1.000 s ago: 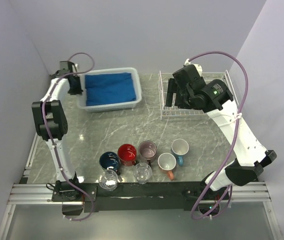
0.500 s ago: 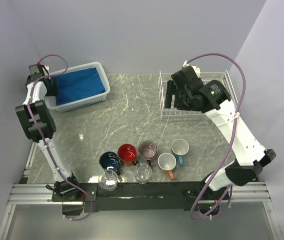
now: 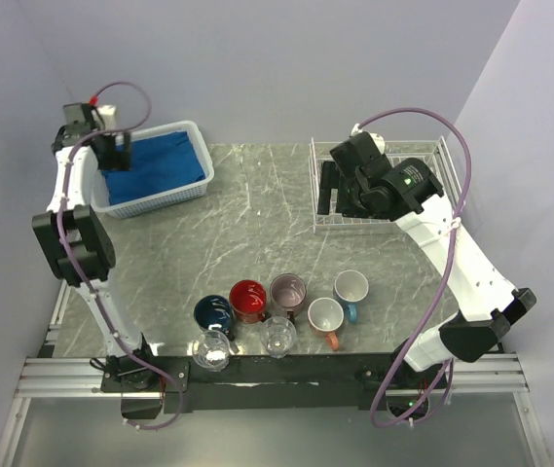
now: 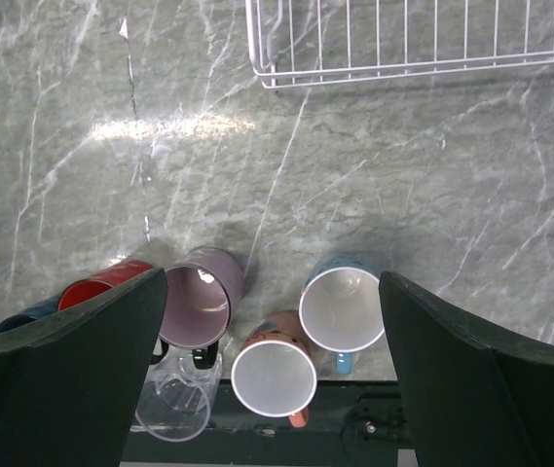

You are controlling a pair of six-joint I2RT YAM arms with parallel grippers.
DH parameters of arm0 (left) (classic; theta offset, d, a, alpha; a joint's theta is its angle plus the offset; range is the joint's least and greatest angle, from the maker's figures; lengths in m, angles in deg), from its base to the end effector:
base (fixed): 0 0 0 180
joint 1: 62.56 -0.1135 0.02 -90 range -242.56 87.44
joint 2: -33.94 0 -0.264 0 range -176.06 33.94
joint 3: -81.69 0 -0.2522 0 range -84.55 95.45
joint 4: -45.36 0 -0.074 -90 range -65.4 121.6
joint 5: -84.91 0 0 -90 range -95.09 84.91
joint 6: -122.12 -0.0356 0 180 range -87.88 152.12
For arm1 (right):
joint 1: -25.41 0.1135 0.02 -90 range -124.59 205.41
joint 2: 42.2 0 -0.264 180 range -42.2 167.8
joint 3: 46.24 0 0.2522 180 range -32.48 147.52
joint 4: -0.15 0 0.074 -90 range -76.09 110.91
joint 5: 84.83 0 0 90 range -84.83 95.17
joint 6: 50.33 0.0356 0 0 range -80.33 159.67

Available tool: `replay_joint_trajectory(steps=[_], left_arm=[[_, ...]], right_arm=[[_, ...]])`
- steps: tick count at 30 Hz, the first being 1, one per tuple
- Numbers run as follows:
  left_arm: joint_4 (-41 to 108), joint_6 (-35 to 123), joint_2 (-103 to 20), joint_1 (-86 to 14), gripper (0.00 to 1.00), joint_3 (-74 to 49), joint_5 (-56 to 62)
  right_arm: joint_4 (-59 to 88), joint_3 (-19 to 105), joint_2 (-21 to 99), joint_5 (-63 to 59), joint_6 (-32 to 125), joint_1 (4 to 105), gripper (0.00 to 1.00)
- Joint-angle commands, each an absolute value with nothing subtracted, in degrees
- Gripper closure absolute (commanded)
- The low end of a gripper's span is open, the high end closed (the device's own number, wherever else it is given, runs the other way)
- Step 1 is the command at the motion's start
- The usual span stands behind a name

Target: Load the cups into the dish rack

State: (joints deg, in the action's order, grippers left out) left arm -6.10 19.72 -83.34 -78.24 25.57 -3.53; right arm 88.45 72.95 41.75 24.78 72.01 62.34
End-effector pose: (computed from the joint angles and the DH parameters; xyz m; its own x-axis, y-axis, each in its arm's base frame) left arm 0.4520 0.1259 0.2998 -0.7173 0.0216 -0.6964 -0.0999 0.9860 0.1335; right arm 0.2172 0.1483 0.4356 -0.7563 0.0619 -0.6513 -0.0002 0.9955 0.0949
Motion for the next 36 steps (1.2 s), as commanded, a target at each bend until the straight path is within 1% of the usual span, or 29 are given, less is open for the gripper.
replay_joint_trajectory(steps=[1, 2, 3, 7, 8, 10, 12, 18, 26, 32, 36], left_arm=[[-14.19, 18.33, -67.86, -71.79, 0.04, 19.54, 10.20], [-14.02, 18.50, -65.93, -70.74, 0.04, 14.03, 9.94], [-14.45, 18.50, -62.77, -70.38, 0.04, 11.80, 10.29], [-15.87, 21.22, -57.04, -70.29, 0.04, 1.51, 11.87], [-15.43, 21.92, -55.29, -70.29, 0.03, -2.68, 11.70], [-12.63, 22.63, -54.40, -70.29, 0.04, -7.53, 10.91], [-10.95, 23.42, -55.18, -70.47, 0.03, -8.70, 9.51], [-8.75, 24.83, -63.35, -72.92, 0.04, -5.11, 8.27], [-6.81, 25.71, -72.57, -76.62, 0.04, 5.44, 4.93], [-6.11, 25.71, -76.88, -78.82, 0.04, 10.98, 3.61], [-7.25, 26.94, -76.99, -78.90, 0.04, 12.75, 5.71]], right_arm=[[87.30, 72.64, 39.72, 25.73, 70.78, 62.06, 0.03], [87.21, 72.47, 39.63, 25.73, 70.61, 61.97, 0.03], [87.04, 72.03, 39.54, 25.73, 70.43, 62.06, 0.03], [86.33, 71.15, 39.10, 25.91, 70.17, 61.88, 0.02], [86.16, 70.97, 38.93, 25.82, 70.34, 61.88, 0.02], [85.37, 70.45, 38.66, 25.65, 70.43, 61.62, 0.02], [84.84, 70.09, 38.49, 25.21, 70.69, 61.71, 0.02], [85.63, 69.57, 37.09, 26.00, 71.05, 61.53, 0.02], [85.28, 65.70, 33.22, 25.73, 73.33, 61.36, 0.02], [85.28, 65.61, 31.90, 25.38, 73.68, 61.44, 0.02], [85.63, 66.05, 32.25, 25.12, 73.77, 61.44, 0.02]])
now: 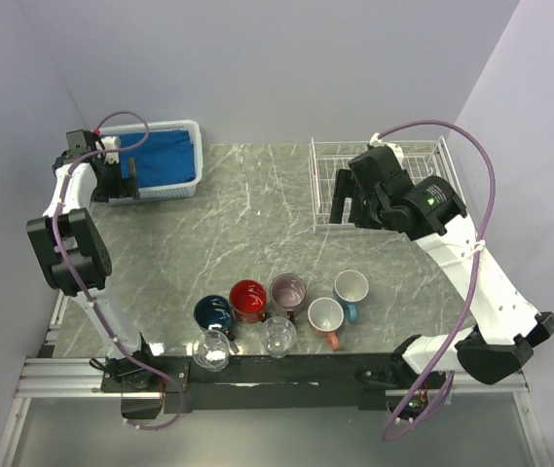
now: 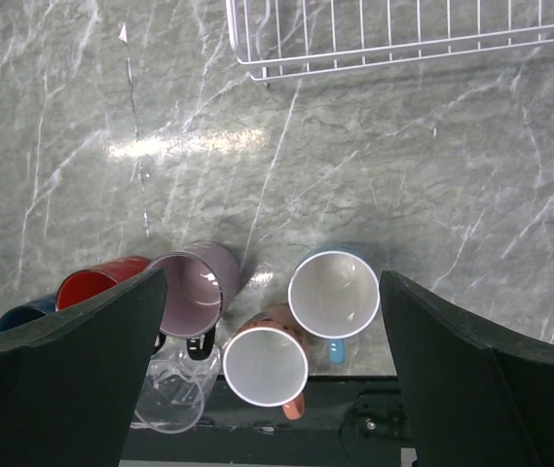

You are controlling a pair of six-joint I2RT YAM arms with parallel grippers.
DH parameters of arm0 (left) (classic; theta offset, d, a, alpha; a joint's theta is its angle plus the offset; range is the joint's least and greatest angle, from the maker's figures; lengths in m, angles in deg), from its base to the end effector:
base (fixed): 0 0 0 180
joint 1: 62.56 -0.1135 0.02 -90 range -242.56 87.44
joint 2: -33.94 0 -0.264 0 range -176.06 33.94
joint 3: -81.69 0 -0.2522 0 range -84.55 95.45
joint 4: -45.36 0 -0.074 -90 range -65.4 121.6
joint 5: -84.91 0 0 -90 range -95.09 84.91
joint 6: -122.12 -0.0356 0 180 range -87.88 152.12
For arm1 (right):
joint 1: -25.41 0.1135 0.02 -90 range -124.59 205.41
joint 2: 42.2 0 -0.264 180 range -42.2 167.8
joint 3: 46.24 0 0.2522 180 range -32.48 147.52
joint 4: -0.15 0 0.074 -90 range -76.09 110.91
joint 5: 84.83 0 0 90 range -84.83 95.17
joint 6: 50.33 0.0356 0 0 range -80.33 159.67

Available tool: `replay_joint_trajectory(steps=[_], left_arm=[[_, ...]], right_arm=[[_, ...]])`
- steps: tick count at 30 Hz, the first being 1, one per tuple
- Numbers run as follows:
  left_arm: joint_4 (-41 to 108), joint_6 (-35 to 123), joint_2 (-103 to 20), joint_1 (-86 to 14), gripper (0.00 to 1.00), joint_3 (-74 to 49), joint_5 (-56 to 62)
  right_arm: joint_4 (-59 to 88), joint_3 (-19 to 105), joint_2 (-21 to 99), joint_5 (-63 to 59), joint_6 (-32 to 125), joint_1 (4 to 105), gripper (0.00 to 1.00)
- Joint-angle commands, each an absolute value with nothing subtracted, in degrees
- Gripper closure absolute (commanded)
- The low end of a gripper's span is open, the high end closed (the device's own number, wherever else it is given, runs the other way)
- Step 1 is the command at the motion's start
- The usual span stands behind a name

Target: Load the cups into the dish rack

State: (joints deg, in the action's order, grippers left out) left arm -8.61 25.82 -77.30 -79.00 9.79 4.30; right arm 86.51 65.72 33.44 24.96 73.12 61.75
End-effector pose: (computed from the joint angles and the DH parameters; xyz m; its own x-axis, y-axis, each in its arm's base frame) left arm 0.4109 0.1152 0.2541 -0.8218 -0.1296 -0.5548 -0.1047 0.9916 -0.0766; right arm 0.1898 0.1247 0.4362 -0.7259 0.1098 -0.6789 0.0213 0.9903 0.1375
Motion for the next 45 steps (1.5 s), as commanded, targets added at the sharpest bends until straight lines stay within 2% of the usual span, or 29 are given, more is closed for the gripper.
replay_joint_trajectory(steps=[1, 6, 8, 11, 15, 19, 25, 30, 37, 45], left_arm=[[-7.16, 27.46, -75.85, -78.73, 0.04, 12.31, 6.68], [-10.50, 26.15, -68.83, -75.40, 0.04, 10.64, 10.55], [-9.72, 23.96, -63.03, -69.26, 0.04, 8.97, 10.38], [-10.15, 24.30, -61.07, -59.86, 0.04, 10.36, 11.69], [-11.12, 29.91, -68.96, -51.76, 0.04, 22.01, 13.63], [-11.03, 31.68, -82.82, -42.46, 0.04, 35.13, 10.84], [-11.47, 37.47, -96.82, -33.22, 0.04, 51.41, 7.49], [-5.85, 42.31, -97.37, -28.73, 0.04, 48.78, 8.52], [-4.71, 45.92, -96.59, -27.49, 0.04, 49.39, 15.03], [-5.14, 45.93, -95.71, -27.31, 0.04, 48.69, 18.20]], right_arm=[[85.80, 65.96, 32.33, 25.12, 73.86, 61.36, 0.02], [85.81, 65.78, 32.60, 25.82, 73.51, 59.34, 0.00], [84.84, 66.31, 33.21, 24.07, 72.98, 54.95, 0.00], [82.73, 67.01, 35.14, 23.36, 71.75, 49.43, 0.00], [80.45, 67.37, 38.66, 27.66, 70.96, 45.10, 0.00], [78.51, 67.71, 40.77, 26.62, 71.22, 42.55, 0.00], [77.98, 63.69, 37.53, 25.82, 71.66, 42.46, 0.00], [77.90, 58.67, 32.95, 25.47, 72.01, 42.46, 0.00], [77.02, 52.08, 30.14, 23.72, 72.54, 42.55, 0.00], [77.28, 51.81, 29.96, 23.36, 72.10, 42.46, 0.00]])
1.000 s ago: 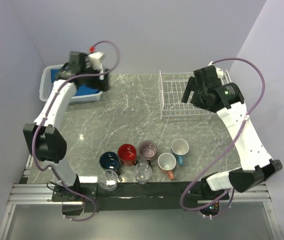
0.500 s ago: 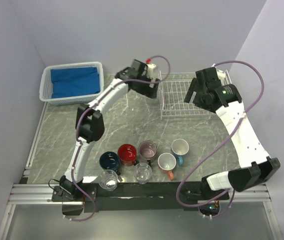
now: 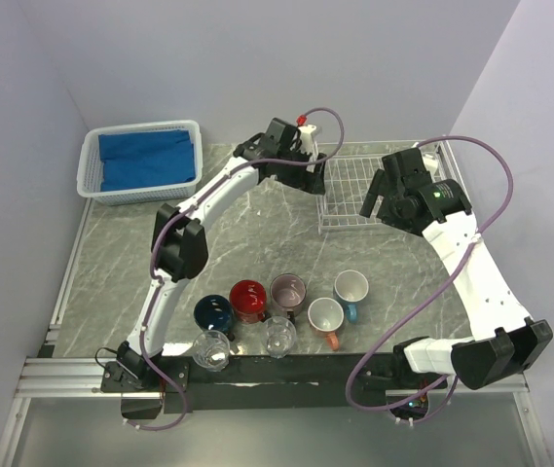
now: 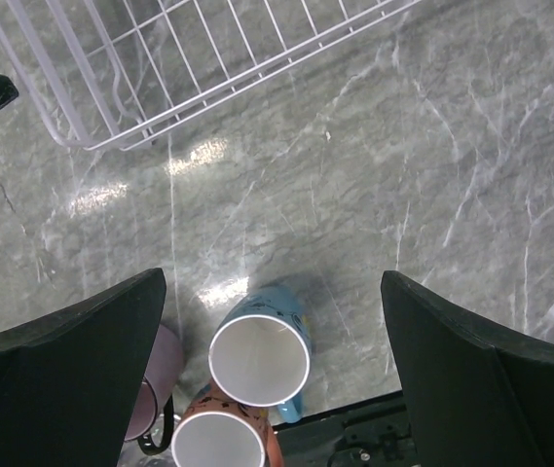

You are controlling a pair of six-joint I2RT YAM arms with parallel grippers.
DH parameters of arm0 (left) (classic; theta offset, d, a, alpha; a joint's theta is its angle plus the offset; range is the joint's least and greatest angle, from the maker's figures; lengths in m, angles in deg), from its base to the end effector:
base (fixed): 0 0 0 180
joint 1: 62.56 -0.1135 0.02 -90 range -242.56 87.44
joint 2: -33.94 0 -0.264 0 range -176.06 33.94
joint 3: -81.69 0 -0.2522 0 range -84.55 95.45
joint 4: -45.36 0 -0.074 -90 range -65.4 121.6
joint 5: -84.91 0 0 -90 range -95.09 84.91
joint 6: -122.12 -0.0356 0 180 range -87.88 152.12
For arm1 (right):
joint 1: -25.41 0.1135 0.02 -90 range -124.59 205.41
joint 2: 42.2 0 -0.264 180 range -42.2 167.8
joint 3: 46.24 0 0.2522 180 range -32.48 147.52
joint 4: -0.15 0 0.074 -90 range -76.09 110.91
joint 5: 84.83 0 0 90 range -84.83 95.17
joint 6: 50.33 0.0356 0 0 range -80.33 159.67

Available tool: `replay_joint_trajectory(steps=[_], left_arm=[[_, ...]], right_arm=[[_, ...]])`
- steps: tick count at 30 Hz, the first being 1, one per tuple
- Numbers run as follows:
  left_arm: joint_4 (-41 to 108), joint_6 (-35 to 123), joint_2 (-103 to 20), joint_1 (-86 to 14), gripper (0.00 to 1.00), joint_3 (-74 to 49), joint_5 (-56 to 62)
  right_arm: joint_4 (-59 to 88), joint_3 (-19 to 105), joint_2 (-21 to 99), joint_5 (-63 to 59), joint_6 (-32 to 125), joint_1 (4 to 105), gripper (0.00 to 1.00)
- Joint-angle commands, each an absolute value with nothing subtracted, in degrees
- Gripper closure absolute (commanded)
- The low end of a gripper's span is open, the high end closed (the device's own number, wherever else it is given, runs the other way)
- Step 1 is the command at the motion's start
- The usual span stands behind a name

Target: Load the cups into the dish rack

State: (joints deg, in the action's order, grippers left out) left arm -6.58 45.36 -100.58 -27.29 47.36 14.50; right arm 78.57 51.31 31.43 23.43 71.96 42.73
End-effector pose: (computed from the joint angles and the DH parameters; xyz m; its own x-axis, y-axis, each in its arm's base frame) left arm 0.4291 -0.3181 0.2802 -0.6913 0.2246 -0.6868 0.6091 0.6924 -0.3866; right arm 0.2312 0.0604 0.3813 -0.7152 0.3084 -0.6272 0.3230 0.9417 0.0946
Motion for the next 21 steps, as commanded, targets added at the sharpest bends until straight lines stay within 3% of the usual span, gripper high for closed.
replay_joint_trajectory(steps=[1, 5, 21], left_arm=[[-3.66, 45.84, -93.96, -27.40, 0.03, 47.82, 19.42], [3.46, 47.06, -88.50, -27.05, 0.04, 39.03, 19.61], [3.74, 44.87, -94.99, -23.01, 0.04, 36.12, 10.12]], right_arm=[[77.28, 51.64, 29.87, 23.27, 72.01, 42.46, 0.00], [77.28, 51.02, 29.44, 22.57, 72.45, 42.55, 0.00], [79.56, 53.47, 25.22, 21.87, 73.07, 42.46, 0.00]])
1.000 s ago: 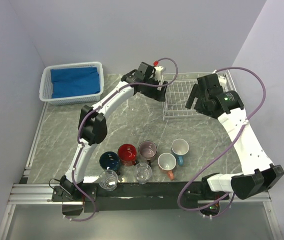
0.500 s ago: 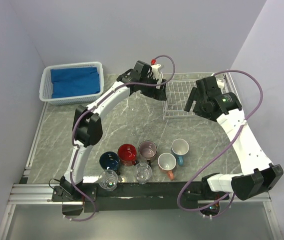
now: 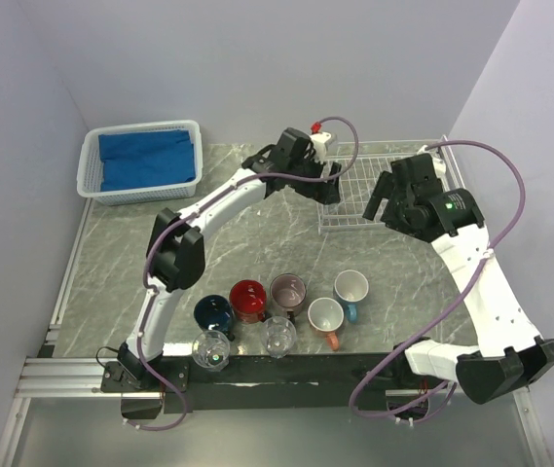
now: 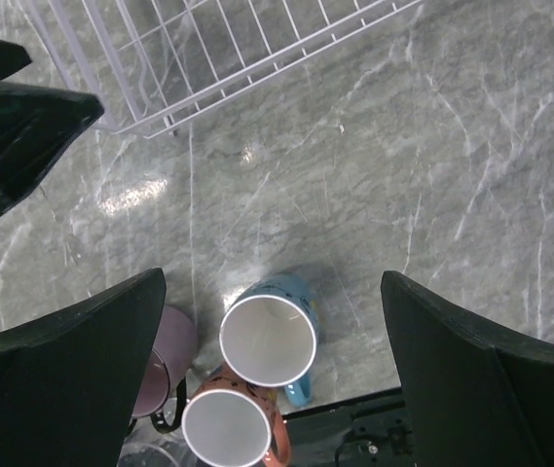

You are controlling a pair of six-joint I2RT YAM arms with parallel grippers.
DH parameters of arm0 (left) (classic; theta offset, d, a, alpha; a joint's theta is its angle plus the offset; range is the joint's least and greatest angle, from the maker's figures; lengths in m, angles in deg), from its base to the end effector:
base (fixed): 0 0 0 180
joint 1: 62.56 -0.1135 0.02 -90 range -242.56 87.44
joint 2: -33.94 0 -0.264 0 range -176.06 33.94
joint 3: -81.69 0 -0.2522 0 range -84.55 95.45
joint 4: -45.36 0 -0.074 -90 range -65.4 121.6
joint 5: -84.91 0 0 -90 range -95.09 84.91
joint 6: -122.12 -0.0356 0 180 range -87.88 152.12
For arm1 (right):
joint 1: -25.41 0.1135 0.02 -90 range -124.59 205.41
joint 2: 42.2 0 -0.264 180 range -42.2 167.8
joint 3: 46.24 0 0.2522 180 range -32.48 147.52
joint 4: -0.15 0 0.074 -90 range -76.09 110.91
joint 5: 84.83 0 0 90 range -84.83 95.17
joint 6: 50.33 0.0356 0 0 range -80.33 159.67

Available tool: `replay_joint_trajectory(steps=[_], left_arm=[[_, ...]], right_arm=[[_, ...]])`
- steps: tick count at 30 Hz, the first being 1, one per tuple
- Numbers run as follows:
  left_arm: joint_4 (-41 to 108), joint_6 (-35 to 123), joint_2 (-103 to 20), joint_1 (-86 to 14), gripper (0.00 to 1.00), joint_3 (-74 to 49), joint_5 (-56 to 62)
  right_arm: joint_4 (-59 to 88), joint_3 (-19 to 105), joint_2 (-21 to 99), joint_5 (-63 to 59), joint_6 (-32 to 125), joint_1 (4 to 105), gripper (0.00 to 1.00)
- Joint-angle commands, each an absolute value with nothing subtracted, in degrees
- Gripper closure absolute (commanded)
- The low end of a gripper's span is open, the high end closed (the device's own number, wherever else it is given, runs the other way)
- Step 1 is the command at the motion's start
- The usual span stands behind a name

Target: Load the cups into the dish rack

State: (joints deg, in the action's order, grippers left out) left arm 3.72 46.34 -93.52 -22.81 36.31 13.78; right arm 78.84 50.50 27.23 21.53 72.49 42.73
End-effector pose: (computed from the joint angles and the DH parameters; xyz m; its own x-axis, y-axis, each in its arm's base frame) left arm 0.3921 -0.3411 0.2935 -0.6209 0.2141 -0.7541 0.6783 0.6289 -0.3800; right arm 0.2119 0.0556 0.3919 -0.6907 0.3294 -0.6438 0.3053 0.9398 0.1533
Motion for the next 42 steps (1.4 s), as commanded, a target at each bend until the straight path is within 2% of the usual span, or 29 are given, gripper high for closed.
replay_joint_trajectory(steps=[1, 11, 14, 15, 21, 25, 32, 42], left_arm=[[3.56, 44.69, -95.26, -23.01, 0.03, 36.03, 9.59], [2.59, 42.68, -99.74, -23.01, 0.01, 37.88, 4.40], [1.98, 42.15, -99.66, -23.09, 0.13, 37.35, 3.70], [1.72, 42.06, -99.31, -23.27, 0.21, 37.18, 3.26], [2.68, 41.88, -95.89, -25.29, 0.49, 32.96, 1.07], [3.03, 41.36, -92.81, -27.22, 0.49, 28.93, 0.01], [3.91, 39.77, -84.03, -33.28, 0.49, 18.64, -1.49], [3.47, 38.28, -71.71, -39.79, 0.50, 2.12, -1.84]], right_arm=[[79.83, 53.83, 25.13, 21.87, 73.07, 42.46, 0.00], [81.06, 55.77, 22.93, 21.43, 73.51, 42.46, 0.01], [81.41, 55.15, 22.49, 21.60, 73.68, 42.46, 0.01], [81.41, 54.89, 22.40, 21.60, 73.68, 42.55, 0.01], [81.67, 53.48, 22.92, 26.87, 72.89, 41.58, 0.02], [81.41, 52.87, 25.91, 32.58, 71.49, 38.43, 0.02], [77.90, 55.14, 32.84, 34.52, 68.76, 34.11, 0.00], [71.92, 57.87, 45.07, 31.19, 67.80, 32.09, 0.01]])
